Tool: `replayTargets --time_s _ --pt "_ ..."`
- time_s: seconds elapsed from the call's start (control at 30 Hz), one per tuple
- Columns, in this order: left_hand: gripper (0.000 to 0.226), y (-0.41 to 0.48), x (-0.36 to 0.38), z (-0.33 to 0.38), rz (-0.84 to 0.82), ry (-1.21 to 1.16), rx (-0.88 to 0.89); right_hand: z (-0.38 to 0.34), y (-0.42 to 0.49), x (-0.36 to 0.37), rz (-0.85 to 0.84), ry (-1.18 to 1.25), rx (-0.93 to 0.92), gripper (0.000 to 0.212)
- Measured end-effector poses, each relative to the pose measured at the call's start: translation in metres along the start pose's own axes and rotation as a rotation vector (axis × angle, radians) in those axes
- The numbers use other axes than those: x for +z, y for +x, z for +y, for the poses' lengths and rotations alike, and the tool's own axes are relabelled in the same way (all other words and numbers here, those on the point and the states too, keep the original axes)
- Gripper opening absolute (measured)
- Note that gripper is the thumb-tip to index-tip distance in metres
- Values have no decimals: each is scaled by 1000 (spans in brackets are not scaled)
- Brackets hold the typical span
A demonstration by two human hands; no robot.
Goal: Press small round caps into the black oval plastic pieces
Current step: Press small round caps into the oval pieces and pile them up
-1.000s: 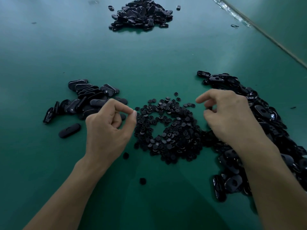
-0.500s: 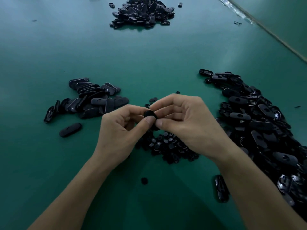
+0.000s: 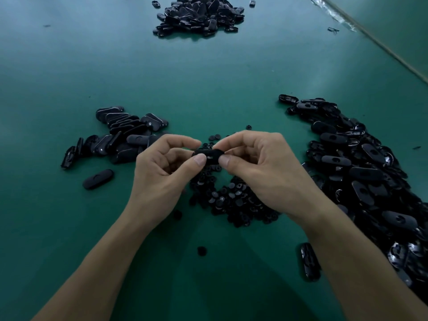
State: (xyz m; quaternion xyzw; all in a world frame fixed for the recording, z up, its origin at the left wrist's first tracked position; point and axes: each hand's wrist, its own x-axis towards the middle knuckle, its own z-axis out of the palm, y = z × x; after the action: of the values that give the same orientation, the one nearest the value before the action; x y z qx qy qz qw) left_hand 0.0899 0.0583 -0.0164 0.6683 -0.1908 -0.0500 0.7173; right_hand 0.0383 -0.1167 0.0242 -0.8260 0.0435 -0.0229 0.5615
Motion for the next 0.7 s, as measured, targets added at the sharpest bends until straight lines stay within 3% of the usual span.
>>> replayTargets --time_s 0.37,0.47,0.7 --pt "7 1 -3 -1 13 -57 -38 6 1 1 44 -8 20 12" --pt "10 3 -3 -3 83 -90 -59 7 2 -1 88 -223 -5 12" --pt "14 5 -3 -7 217 -95 -60 -5 3 15 -122 -642 -14 22"
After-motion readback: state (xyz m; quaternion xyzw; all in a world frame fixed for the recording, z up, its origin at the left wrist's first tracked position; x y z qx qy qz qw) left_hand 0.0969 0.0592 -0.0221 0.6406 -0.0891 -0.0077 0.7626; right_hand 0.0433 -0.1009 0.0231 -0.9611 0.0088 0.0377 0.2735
